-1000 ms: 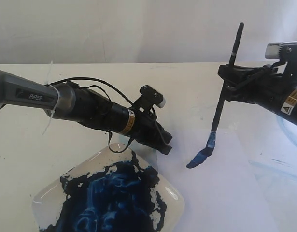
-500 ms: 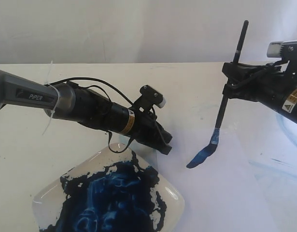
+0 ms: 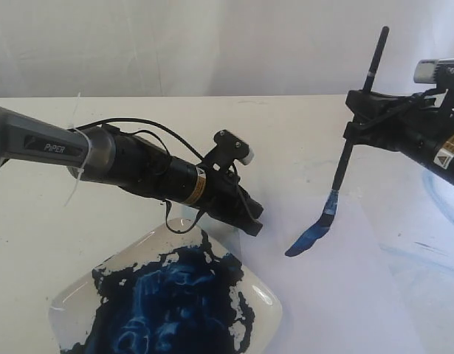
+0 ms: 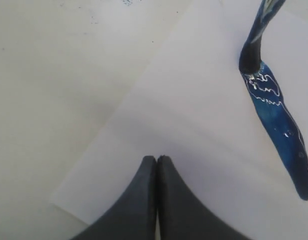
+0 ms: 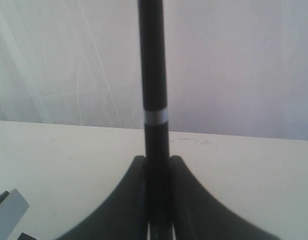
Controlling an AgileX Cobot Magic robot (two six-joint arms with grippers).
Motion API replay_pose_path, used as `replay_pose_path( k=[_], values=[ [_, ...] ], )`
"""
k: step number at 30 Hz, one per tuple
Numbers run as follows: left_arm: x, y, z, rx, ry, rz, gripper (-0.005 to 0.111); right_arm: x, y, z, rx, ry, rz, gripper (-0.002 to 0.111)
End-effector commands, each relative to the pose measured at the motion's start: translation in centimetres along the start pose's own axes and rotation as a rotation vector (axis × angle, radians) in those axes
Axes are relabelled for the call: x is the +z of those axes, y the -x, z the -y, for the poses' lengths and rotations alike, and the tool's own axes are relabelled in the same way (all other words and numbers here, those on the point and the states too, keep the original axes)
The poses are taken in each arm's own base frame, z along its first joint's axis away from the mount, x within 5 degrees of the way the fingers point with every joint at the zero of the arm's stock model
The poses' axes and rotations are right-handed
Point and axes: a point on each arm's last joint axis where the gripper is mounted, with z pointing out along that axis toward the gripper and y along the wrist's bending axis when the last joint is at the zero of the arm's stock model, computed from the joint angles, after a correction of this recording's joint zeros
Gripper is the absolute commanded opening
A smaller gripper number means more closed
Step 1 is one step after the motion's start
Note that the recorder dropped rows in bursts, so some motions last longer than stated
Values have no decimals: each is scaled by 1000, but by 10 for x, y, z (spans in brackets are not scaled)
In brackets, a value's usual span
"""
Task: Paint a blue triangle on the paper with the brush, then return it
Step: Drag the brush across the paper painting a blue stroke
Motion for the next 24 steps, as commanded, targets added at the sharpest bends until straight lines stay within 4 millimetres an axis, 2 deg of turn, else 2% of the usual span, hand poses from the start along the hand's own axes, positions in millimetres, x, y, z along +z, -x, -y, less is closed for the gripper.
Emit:
replay_pose_path(
  k=[1, 10, 17, 24],
  values=[
    [2, 0, 3, 13, -3, -6, 0, -7, 17, -3, -69, -14, 36, 0],
    [2, 0, 3, 13, -3, -6, 0, -24, 51, -20, -128, 23, 66, 0],
    [2, 0, 2, 13, -1, -6, 0, -38, 61, -45, -52, 185, -21, 0],
    [2, 0, 2, 13, -1, -6, 0, -50, 76, -54, 6, 167, -9, 0]
  ],
)
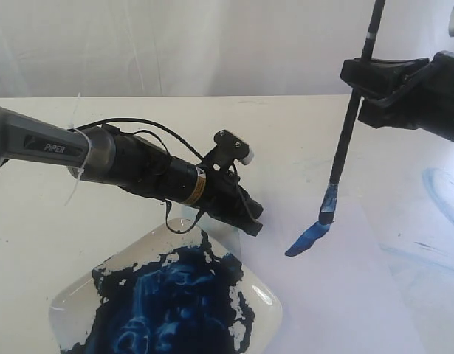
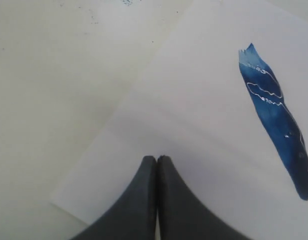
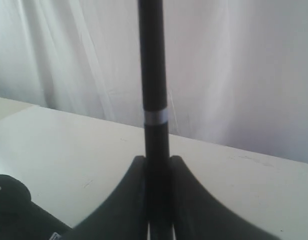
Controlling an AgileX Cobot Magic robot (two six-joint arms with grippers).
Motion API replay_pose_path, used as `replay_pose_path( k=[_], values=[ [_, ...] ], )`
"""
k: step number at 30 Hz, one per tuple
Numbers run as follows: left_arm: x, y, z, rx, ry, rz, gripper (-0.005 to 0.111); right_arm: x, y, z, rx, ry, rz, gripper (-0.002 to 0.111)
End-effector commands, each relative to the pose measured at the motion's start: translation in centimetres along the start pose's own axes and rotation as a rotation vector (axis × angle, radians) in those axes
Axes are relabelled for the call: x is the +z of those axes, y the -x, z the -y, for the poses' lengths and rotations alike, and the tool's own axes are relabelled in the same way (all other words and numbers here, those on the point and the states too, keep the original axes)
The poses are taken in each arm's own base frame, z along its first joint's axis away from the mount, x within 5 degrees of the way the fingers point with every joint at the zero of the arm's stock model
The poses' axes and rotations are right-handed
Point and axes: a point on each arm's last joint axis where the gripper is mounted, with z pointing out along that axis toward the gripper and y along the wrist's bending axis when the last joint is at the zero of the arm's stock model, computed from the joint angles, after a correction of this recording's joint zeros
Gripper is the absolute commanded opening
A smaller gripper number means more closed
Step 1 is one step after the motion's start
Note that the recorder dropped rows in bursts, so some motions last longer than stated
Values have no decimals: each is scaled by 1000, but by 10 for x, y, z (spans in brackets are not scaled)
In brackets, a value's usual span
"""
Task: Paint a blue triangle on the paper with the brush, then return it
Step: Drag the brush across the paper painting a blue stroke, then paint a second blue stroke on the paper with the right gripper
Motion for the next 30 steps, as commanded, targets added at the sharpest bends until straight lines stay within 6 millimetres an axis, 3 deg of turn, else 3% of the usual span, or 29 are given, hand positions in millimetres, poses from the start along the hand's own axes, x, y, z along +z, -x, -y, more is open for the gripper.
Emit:
replay_pose_path(
  k=[1, 10, 14, 21, 30],
  values=[
    [2, 0, 2, 13, -1, -6, 0, -7, 9, -8, 25, -45, -7, 0],
    [2, 0, 2, 13, -1, -6, 0, -23, 11, -39, 62, -207, 18, 0],
    [2, 0, 2, 13, -1, -6, 0, -24, 2, -42, 110, -292, 66, 0],
    [2, 0, 2, 13, -1, -6, 0, -7, -15, -52, 114, -329, 57, 0],
    [2, 0, 2, 13, -1, -6, 0, 16, -45, -43, 113, -361, 7, 0]
  ],
)
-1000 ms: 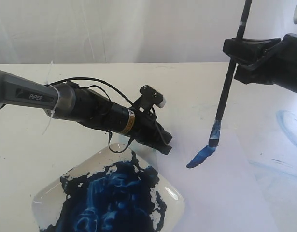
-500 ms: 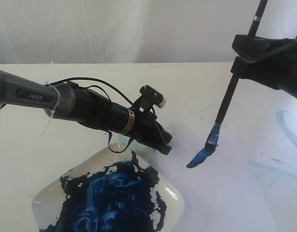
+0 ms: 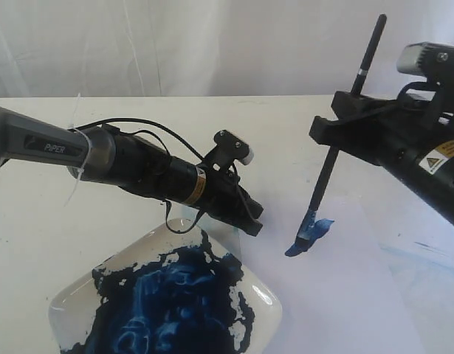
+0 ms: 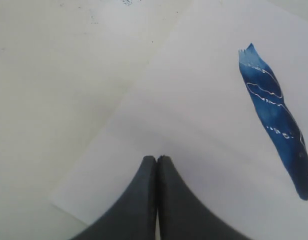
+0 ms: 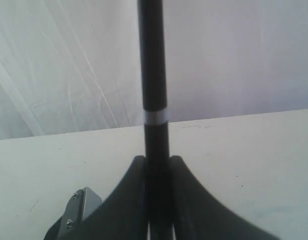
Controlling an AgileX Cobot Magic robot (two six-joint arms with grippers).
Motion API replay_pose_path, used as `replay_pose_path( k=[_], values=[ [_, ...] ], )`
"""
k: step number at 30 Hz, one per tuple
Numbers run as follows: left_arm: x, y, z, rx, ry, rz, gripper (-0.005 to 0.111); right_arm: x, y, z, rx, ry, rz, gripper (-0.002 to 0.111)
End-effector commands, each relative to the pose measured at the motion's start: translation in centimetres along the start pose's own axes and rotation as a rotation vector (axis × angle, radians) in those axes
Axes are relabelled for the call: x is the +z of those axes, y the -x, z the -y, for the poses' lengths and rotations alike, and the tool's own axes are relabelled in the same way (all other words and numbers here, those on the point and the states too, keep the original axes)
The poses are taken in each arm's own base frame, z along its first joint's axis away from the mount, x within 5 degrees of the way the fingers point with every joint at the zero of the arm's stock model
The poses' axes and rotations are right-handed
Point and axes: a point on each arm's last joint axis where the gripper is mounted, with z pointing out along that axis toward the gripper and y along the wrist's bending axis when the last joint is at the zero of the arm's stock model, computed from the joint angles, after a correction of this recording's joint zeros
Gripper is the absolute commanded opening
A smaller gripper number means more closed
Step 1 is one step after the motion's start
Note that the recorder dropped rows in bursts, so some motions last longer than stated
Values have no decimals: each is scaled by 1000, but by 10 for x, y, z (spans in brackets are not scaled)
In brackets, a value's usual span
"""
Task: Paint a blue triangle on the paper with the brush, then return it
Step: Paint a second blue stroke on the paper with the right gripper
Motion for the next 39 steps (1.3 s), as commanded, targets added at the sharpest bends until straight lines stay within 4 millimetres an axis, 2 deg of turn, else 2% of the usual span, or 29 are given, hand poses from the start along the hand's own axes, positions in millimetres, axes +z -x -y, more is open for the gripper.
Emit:
replay_pose_path(
  k=[1, 6, 22, 39],
  values=[
    [2, 0, 2, 13, -1, -6, 0, 8, -7, 2, -14, -9, 39, 0],
    [2, 0, 2, 13, -1, -6, 0, 17, -16, 4, 3, -11, 46, 0],
    [2, 0, 2, 13, -1, -6, 0, 21, -25, 5, 66, -19, -3, 0],
    [2, 0, 2, 13, -1, -6, 0, 21, -25, 5, 59, -20, -2, 0]
  ],
)
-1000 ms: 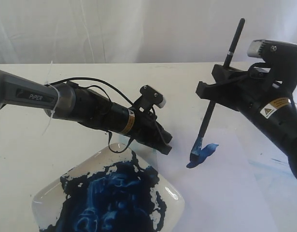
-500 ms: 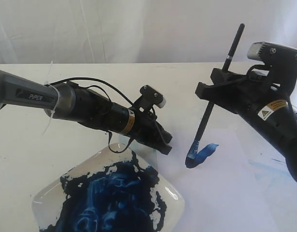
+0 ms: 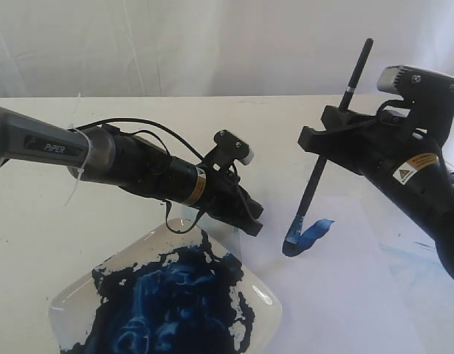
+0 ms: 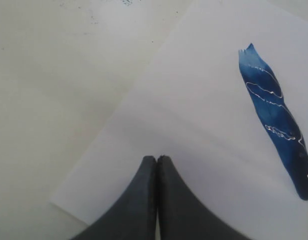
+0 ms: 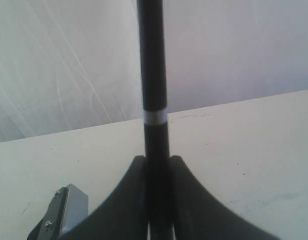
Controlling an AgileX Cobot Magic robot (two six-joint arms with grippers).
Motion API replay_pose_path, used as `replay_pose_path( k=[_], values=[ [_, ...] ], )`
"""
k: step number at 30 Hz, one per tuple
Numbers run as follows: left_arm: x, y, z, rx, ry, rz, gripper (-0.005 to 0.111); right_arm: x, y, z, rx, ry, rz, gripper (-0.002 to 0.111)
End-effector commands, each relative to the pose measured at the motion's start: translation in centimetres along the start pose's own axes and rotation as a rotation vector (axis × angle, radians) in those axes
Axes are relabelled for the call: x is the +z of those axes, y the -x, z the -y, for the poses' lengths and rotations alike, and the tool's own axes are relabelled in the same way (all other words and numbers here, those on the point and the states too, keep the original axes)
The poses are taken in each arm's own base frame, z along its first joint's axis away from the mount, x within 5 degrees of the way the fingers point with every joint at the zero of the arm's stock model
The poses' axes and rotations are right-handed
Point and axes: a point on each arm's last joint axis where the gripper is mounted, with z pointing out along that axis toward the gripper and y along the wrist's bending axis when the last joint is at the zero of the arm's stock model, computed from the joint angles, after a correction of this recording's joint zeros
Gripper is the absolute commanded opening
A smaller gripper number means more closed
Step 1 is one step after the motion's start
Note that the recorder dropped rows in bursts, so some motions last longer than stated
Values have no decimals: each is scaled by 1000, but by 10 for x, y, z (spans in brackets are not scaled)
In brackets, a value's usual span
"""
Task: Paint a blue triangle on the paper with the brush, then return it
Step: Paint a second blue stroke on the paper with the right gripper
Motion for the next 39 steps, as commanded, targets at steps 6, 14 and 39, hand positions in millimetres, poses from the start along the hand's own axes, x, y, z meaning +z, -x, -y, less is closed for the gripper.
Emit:
replay_pose_path(
  k=[6, 14, 39],
  values=[
    [2, 0, 2, 13, -1, -6, 0, 3, -7, 1, -9, -3, -20, 0],
    [2, 0, 2, 13, -1, -6, 0, 4, -8, 1, -29, -5, -24, 0],
    [2, 0, 2, 13, -1, -6, 0, -7, 2, 3, -85, -56, -58, 0]
  ],
)
